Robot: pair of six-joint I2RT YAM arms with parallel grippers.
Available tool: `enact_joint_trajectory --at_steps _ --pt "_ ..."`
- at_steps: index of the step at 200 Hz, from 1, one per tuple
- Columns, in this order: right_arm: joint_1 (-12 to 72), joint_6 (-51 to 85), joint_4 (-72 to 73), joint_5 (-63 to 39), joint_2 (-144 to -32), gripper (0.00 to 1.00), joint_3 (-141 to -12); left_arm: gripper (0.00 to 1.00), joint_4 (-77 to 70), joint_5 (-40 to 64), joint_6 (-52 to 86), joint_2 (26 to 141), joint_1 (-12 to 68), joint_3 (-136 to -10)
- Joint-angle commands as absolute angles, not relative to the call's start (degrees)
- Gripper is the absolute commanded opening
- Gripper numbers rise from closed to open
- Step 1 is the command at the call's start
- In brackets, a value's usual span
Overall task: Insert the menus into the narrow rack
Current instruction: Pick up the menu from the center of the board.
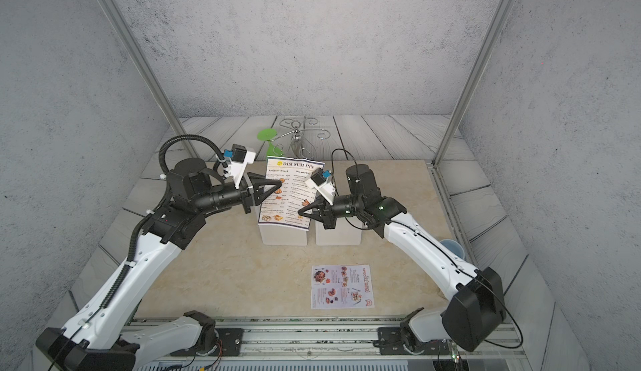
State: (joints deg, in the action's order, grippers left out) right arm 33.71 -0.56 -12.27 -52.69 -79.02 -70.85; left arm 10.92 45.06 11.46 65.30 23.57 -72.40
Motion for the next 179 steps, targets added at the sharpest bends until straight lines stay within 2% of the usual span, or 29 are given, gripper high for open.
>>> enact_joint_trajectory --at_steps 1,47,67,112,179 --pt "34.0 0.0 -10.8 -50.8 -79.5 0.01 -71.8 0.26 10.2 44.3 11.5 64.5 23.1 -72.6" --pt "34.0 1.0 -7.5 -48.2 -77.6 0.0 -69.8 0.54 11.3 37.8 11.3 61.9 23.1 -70.6" --pt "34.1 1.5 -6.7 -46.5 -77.3 0.0 -69.6 0.62 12.3 32.2 11.8 59.3 23.1 -68.8" --pt "34.0 2.5 -3.4 -42.9 -77.2 0.0 -69.1 0.69 14.6 23.0 12.7 53.4 23.1 -64.3" --pt "34.0 3.7 1.9 -41.0 -79.8 0.0 -70.9 0.69 16.6 14.2 16.8 48.3 23.1 -56.3"
